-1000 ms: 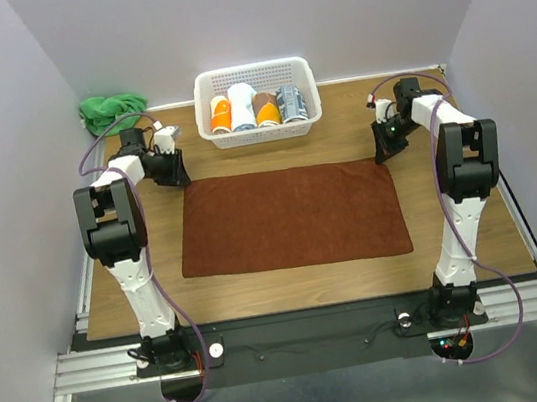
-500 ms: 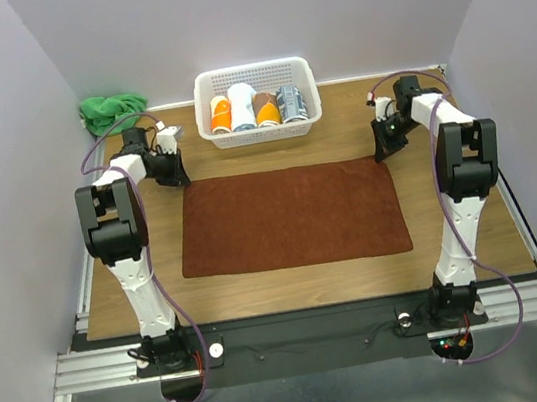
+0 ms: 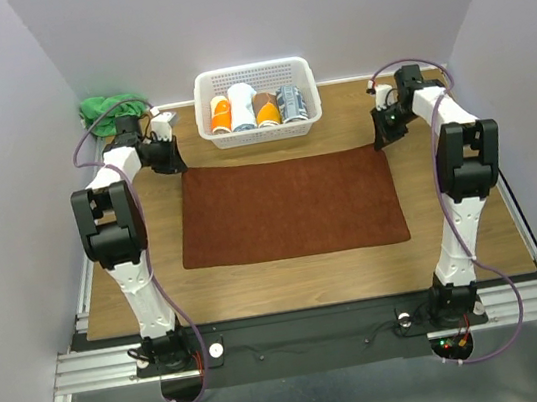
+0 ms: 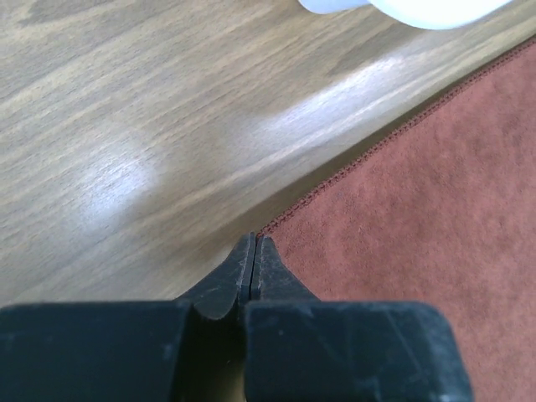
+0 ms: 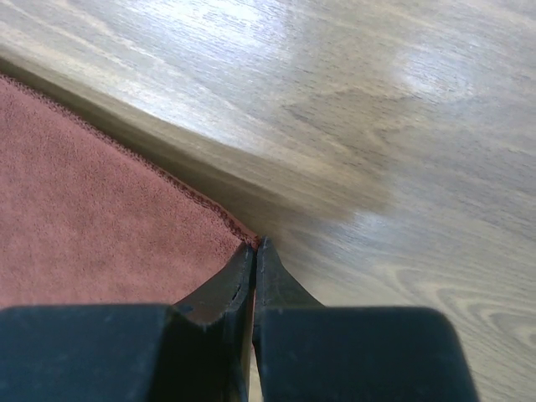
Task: Roll the towels
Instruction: Fold the towel
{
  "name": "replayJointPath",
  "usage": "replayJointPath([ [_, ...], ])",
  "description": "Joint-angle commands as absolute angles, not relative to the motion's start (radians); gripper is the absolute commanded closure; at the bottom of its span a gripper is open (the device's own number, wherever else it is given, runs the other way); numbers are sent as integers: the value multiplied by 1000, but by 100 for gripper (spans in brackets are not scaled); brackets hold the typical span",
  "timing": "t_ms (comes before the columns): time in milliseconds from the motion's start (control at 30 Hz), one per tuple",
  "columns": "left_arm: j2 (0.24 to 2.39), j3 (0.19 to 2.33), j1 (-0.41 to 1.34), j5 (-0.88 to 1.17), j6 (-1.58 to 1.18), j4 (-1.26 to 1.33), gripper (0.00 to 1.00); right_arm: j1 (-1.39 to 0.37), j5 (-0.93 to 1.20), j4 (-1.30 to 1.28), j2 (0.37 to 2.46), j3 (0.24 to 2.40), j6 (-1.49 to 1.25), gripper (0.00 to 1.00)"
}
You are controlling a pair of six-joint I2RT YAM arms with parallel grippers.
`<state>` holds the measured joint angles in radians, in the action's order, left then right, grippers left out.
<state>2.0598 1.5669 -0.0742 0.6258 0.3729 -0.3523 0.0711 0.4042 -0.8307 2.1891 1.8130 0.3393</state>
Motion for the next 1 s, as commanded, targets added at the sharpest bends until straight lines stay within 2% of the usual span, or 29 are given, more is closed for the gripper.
replayJointPath([
  [0, 1936, 1550, -90, 655, 416, -377, 100, 74, 403, -821, 2077, 1793, 382, 99],
  [433, 1666, 1333, -110, 682, 607, -465, 100, 80, 362, -833, 1841, 1525, 547, 100],
  [700, 1517, 1158, -115, 707, 958, -652, 100, 80, 365, -841, 1661, 1333, 713, 99],
  [967, 1394, 945, -115, 644, 1179, -695, 100, 78, 382, -842, 1566, 1154, 845, 99],
])
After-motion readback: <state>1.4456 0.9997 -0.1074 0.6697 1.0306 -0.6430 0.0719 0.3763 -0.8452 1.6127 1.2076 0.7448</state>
